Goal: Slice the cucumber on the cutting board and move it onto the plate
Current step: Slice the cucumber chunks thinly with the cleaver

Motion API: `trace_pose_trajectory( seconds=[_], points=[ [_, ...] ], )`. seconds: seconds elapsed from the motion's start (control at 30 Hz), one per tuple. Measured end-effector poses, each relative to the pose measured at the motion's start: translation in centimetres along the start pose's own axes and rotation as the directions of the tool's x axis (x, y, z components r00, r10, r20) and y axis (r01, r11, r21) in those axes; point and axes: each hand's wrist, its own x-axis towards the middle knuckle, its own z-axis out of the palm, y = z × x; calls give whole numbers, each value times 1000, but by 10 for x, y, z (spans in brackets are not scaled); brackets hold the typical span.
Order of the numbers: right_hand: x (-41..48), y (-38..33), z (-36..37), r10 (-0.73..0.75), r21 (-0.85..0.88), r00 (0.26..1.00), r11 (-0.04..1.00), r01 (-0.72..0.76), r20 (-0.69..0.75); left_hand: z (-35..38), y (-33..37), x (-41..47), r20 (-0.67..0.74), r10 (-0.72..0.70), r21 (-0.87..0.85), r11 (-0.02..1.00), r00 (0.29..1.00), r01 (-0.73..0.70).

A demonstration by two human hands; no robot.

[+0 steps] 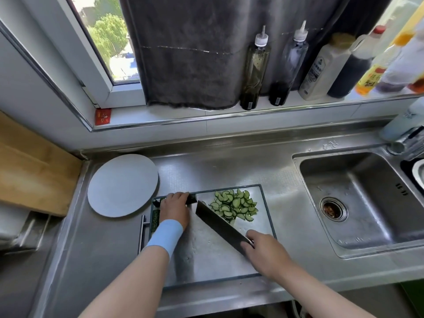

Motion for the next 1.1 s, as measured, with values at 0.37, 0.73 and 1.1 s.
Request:
trace_pose_trajectory(
  seconds=[0.37, 0.73, 1.1],
  points=[
    [8, -7, -6, -9, 43, 1000, 999, 9, -1, -8, -1, 13, -162, -3, -11, 1000, 987, 1],
    [13, -39, 8, 44, 15, 991, 999, -42, -125, 15, -22, -68, -190, -52, -375, 927, 980, -23],
    [0, -74, 36, -2, 4, 990, 1000, 3, -144, 33, -21, -102, -140, 49, -331, 939, 989, -93]
  ],
)
